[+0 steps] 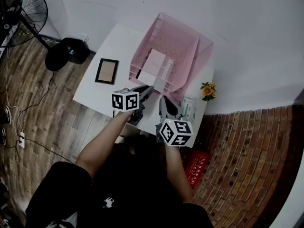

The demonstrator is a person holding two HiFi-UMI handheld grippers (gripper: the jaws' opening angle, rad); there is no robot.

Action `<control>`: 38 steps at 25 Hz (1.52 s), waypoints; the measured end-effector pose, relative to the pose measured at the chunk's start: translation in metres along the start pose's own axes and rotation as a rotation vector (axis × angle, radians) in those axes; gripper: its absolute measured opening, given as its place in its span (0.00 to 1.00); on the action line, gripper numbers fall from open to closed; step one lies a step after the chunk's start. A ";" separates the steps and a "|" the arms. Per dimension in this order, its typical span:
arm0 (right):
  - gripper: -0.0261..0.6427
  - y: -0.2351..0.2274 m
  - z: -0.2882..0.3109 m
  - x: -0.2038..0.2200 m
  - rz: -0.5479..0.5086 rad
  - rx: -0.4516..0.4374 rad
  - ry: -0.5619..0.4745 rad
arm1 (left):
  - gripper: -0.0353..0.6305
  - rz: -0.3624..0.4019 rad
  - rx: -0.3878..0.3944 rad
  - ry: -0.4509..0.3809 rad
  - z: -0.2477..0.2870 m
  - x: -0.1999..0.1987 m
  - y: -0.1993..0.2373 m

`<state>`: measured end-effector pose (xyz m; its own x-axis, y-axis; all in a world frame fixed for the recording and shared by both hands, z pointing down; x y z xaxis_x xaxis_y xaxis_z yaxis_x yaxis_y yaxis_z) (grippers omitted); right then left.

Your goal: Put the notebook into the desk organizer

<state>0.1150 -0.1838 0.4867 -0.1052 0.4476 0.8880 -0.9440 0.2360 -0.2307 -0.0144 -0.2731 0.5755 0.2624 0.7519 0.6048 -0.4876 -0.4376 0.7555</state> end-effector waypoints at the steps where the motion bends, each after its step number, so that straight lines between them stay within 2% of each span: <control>1: 0.04 0.000 0.002 -0.001 0.000 -0.005 0.001 | 0.11 0.005 -0.002 -0.001 0.001 -0.003 0.000; 4: 0.04 0.000 0.006 -0.004 0.006 -0.015 -0.004 | 0.10 0.013 0.000 -0.008 0.005 -0.010 -0.003; 8: 0.04 -0.002 0.010 -0.006 0.008 -0.021 -0.004 | 0.10 0.040 -0.051 -0.002 0.009 -0.022 -0.002; 15: 0.04 -0.013 0.013 -0.006 0.024 -0.019 0.001 | 0.12 0.061 -0.038 0.001 0.025 -0.036 -0.003; 20: 0.04 -0.020 0.015 -0.008 0.037 -0.019 -0.007 | 0.14 0.111 -0.051 0.025 0.029 -0.041 -0.010; 26: 0.04 -0.022 0.017 -0.007 0.044 -0.025 -0.008 | 0.16 0.274 -0.133 0.088 0.031 -0.042 -0.014; 30: 0.04 -0.020 0.018 -0.007 0.046 -0.027 -0.007 | 0.26 0.302 -0.120 0.104 0.032 -0.043 -0.016; 33: 0.04 -0.022 0.018 -0.008 0.048 -0.023 -0.008 | 0.18 0.356 -0.166 0.119 0.032 -0.046 -0.015; 38: 0.04 -0.025 0.019 -0.008 0.057 -0.015 -0.010 | 0.13 0.558 -0.270 0.166 0.037 -0.046 -0.019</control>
<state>0.1334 -0.2092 0.4931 -0.1614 0.4523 0.8771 -0.9318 0.2230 -0.2865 0.0133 -0.3172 0.5431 -0.2134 0.5222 0.8257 -0.7117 -0.6621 0.2348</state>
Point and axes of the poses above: the fingertips, and each gripper's own axes: z forward along the fingers, y to its left, x out of its underside, the point moved 8 cm from there along -z, backward along the fingers
